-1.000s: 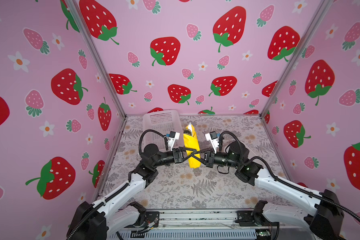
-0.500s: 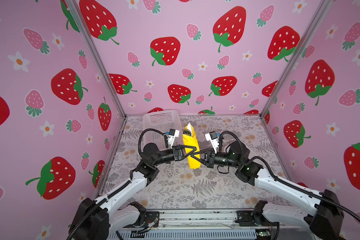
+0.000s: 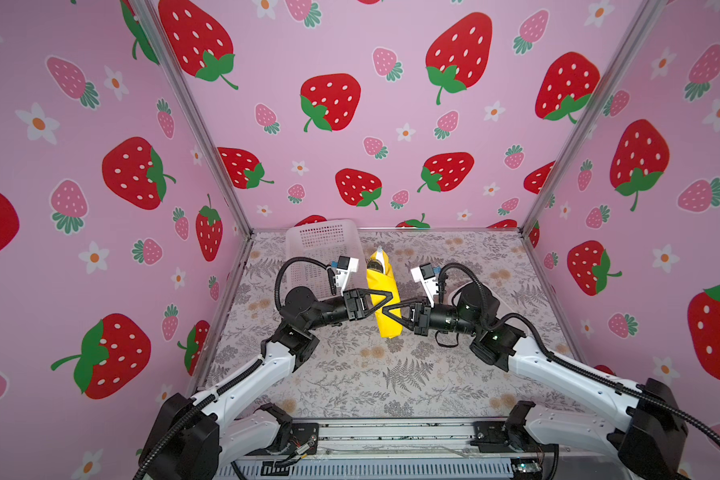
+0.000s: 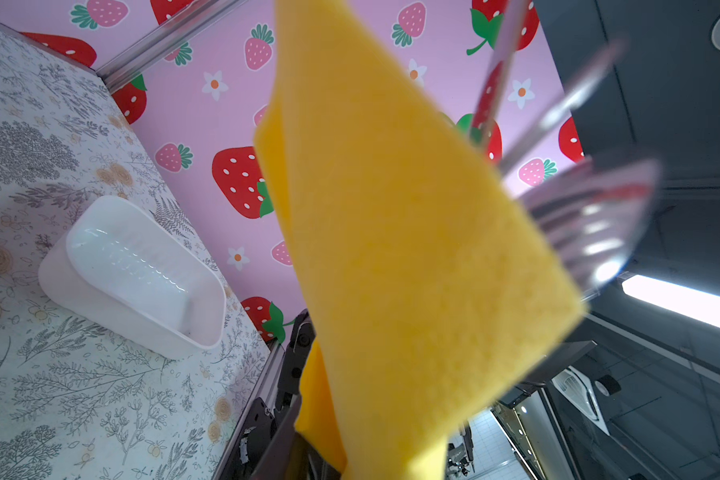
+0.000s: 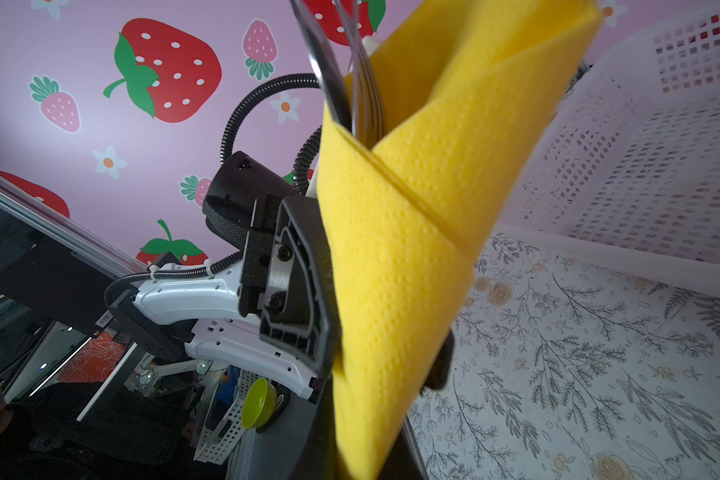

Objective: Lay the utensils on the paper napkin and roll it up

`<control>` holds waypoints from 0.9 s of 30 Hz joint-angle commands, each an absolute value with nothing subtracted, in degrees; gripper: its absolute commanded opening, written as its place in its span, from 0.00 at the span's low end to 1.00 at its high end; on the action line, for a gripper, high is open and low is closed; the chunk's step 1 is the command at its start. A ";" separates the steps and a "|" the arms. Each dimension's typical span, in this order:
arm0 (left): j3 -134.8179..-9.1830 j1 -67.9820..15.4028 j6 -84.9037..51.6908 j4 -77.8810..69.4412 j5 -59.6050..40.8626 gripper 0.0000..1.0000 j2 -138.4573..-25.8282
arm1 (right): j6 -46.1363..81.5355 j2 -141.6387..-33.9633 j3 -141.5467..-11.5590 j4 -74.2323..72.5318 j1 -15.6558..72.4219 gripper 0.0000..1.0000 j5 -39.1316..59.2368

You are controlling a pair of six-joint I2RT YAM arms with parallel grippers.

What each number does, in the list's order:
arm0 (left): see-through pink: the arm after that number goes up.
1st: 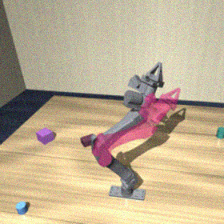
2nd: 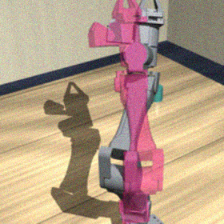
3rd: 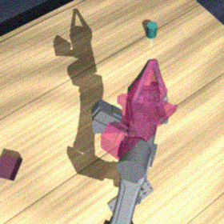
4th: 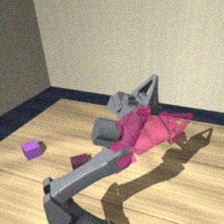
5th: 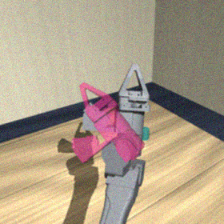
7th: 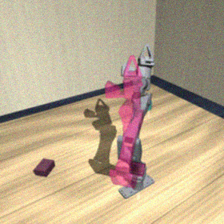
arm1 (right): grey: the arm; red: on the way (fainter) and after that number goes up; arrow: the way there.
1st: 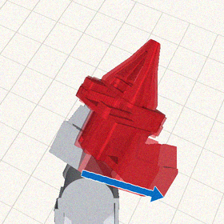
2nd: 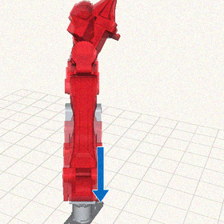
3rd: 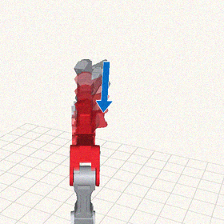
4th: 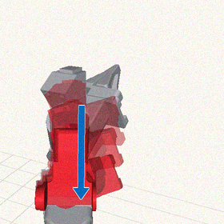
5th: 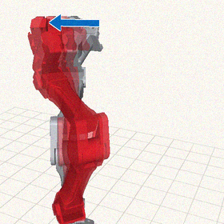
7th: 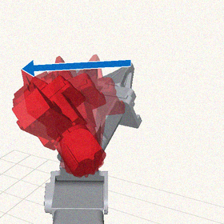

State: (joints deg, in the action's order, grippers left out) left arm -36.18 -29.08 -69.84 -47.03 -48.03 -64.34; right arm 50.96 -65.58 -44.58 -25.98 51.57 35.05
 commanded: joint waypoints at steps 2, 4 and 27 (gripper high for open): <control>-38.23 -28.83 -70.28 -50.10 -48.01 0.26 -63.33 | 51.68 -65.64 -44.30 -30.50 51.41 0.12 36.29; -38.15 -28.82 -69.98 -49.79 -47.75 0.22 -63.22 | 51.73 -65.67 -44.14 -30.50 51.37 0.13 36.53; -39.53 -28.83 -67.13 -46.49 -48.70 0.09 -61.53 | 54.31 -68.10 -44.87 -30.62 51.34 0.31 41.22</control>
State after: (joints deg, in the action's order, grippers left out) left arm -36.27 -29.08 -67.72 -44.75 -47.64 -62.98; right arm 53.41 -67.31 -43.62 -28.69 51.48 39.16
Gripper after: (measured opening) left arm 0.116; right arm 0.314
